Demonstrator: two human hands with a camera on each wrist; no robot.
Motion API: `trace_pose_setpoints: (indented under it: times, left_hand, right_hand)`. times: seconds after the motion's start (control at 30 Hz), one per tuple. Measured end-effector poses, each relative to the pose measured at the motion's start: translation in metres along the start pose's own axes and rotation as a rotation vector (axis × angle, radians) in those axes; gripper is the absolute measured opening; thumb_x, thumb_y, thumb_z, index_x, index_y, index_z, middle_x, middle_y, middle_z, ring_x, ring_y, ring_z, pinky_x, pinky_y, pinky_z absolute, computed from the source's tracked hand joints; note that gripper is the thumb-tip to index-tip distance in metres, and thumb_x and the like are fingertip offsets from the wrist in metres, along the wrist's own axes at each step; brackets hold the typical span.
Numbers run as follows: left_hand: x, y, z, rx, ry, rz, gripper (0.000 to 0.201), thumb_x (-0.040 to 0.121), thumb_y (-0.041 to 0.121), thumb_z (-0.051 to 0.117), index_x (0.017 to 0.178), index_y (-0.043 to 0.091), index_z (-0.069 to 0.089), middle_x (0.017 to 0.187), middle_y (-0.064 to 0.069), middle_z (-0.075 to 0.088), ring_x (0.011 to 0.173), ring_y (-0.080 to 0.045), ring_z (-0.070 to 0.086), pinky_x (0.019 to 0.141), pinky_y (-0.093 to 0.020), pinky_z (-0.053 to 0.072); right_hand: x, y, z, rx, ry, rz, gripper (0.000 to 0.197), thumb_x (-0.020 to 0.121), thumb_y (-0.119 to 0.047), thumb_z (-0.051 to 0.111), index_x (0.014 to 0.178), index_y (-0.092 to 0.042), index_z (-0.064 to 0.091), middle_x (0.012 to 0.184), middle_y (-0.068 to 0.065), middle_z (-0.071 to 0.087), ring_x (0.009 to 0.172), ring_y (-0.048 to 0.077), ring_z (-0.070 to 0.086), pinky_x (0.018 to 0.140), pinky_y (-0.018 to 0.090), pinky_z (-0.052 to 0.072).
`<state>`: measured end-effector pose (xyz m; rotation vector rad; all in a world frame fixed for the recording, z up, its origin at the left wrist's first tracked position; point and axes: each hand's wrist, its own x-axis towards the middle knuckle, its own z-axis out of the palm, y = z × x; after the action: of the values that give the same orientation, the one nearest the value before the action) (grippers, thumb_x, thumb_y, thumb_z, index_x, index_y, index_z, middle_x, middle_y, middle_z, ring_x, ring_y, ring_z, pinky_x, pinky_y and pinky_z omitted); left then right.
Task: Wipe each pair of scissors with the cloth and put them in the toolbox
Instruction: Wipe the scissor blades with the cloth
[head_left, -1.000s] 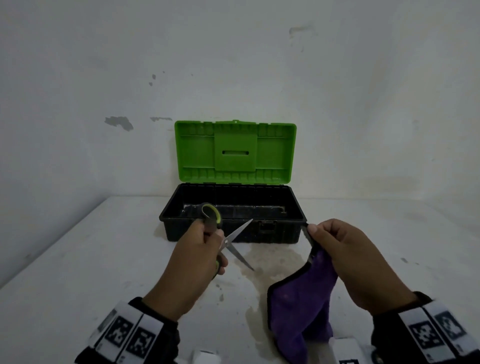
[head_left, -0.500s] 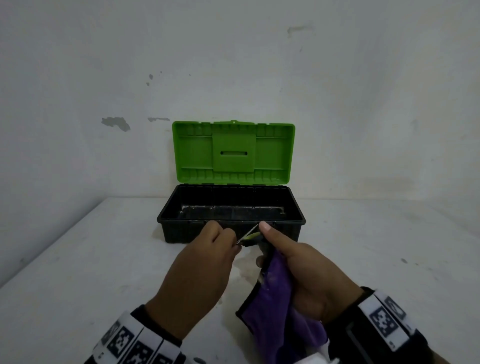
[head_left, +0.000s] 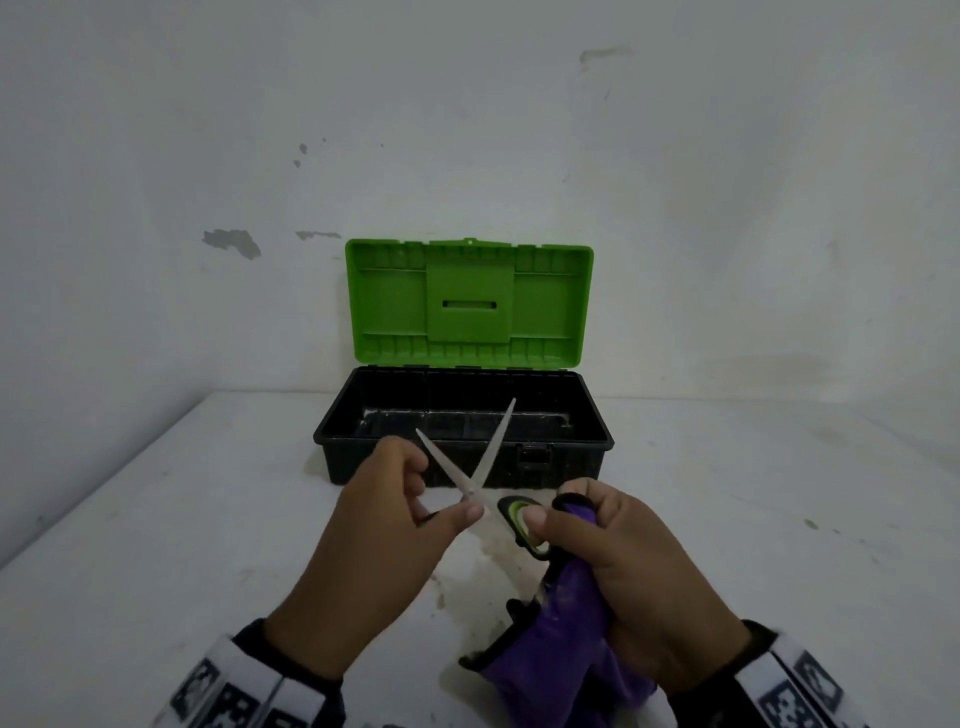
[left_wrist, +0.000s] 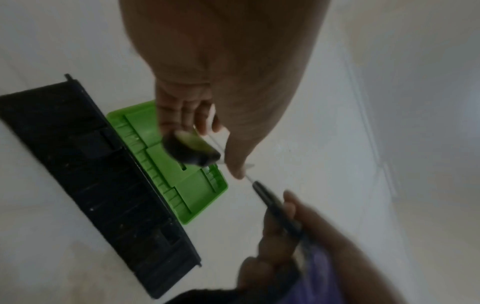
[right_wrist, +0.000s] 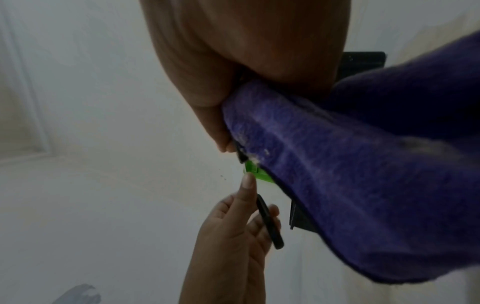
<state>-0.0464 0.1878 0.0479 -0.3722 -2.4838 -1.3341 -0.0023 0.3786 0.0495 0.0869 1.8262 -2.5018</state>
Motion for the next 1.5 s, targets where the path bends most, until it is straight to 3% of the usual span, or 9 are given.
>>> trace_pose_setpoints:
  times: [0.1,0.23,0.4,0.5,0.67,0.8,0.97,1.3,1.5]
  left_hand:
    - [-0.001,-0.004,-0.006,-0.138,-0.183,-0.217,0.043,0.073,0.054,0.072,0.103,0.028,0.056,0.089,0.001,0.068,0.075,-0.008,0.068,0.062,-0.018,0.052]
    - [-0.007,0.005,-0.01,-0.377,-0.306,-0.258,0.051,0.065,0.06,0.068,0.097,0.02,0.068,0.076,0.0,0.072,0.071,-0.014,0.07,0.07,-0.031,0.06]
    - [-0.012,0.016,-0.01,-0.261,-0.199,-0.115,0.046,0.064,0.062,0.075,0.074,0.019,0.064,0.056,0.008,0.052,0.051,-0.004,0.046,0.054,-0.022,0.043]
    - [-0.013,0.018,-0.012,-0.147,-0.107,-0.045,0.05,0.058,0.062,0.08,0.068,0.019,0.058,0.049,0.009,0.047,0.045,-0.001,0.041,0.048,-0.021,0.043]
    - [-0.015,0.025,-0.013,-0.085,-0.064,0.014,0.049,0.055,0.058,0.084,0.066,0.018,0.056,0.045,0.011,0.044,0.041,-0.002,0.039,0.041,-0.014,0.034]
    - [-0.015,0.028,-0.008,-0.024,-0.055,0.049,0.048,0.055,0.056,0.085,0.065,0.021,0.055,0.044,0.016,0.043,0.043,-0.002,0.039,0.041,-0.013,0.032]
    - [-0.012,0.027,0.001,0.036,-0.055,0.057,0.047,0.053,0.056,0.086,0.062,0.022,0.054,0.046,0.011,0.045,0.046,0.001,0.043,0.045,-0.013,0.037]
    - [-0.011,0.019,0.006,0.073,-0.039,0.12,0.046,0.053,0.054,0.084,0.061,0.024,0.05,0.053,0.007,0.048,0.052,0.001,0.044,0.05,-0.016,0.038]
    - [-0.012,0.018,0.005,0.098,-0.027,0.177,0.048,0.054,0.055,0.084,0.058,0.024,0.048,0.053,0.008,0.048,0.057,0.0,0.045,0.055,-0.015,0.039]
  right_hand:
    - [-0.005,0.002,-0.002,0.016,-0.007,-0.058,0.019,0.072,-0.01,0.08,0.074,-0.011,0.061,0.075,0.018,0.063,0.061,0.023,0.061,0.058,0.035,0.055]
    - [-0.007,0.006,-0.005,0.023,-0.032,-0.076,0.022,0.072,-0.014,0.083,0.069,-0.017,0.062,0.077,0.019,0.063,0.066,0.026,0.059,0.058,0.035,0.054]
    - [-0.01,0.007,-0.01,-0.048,-0.048,-0.072,0.033,0.058,-0.028,0.09,0.076,-0.016,0.066,0.08,0.019,0.065,0.07,0.03,0.06,0.063,0.036,0.055]
    - [-0.012,-0.001,-0.013,-0.1,-0.015,-0.064,0.037,0.07,-0.027,0.088,0.089,-0.007,0.063,0.075,0.014,0.065,0.065,0.026,0.062,0.062,0.034,0.055]
    - [-0.002,-0.015,-0.027,-0.164,0.204,-0.047,0.013,0.096,-0.014,0.057,0.106,-0.006,0.061,0.08,0.013,0.067,0.066,0.021,0.066,0.06,0.033,0.051]
    - [0.003,-0.023,-0.021,-0.436,0.205,-0.244,0.016,0.095,-0.007,0.057,0.099,-0.02,0.066,0.087,0.01,0.071,0.073,0.022,0.067,0.066,0.037,0.055]
    - [-0.005,-0.023,0.0,-0.499,0.072,-0.461,0.015,0.085,-0.008,0.074,0.097,-0.016,0.072,0.085,0.001,0.078,0.079,0.018,0.074,0.071,0.029,0.059]
    - [0.0,0.0,0.017,-0.613,0.2,-0.565,0.006,0.08,-0.014,0.08,0.082,-0.018,0.074,0.071,-0.008,0.074,0.064,0.005,0.07,0.06,0.013,0.053]
    - [-0.001,0.002,0.02,-0.544,0.25,-0.551,0.009,0.08,-0.018,0.08,0.075,-0.017,0.073,0.066,-0.005,0.073,0.059,0.006,0.069,0.058,0.017,0.055]
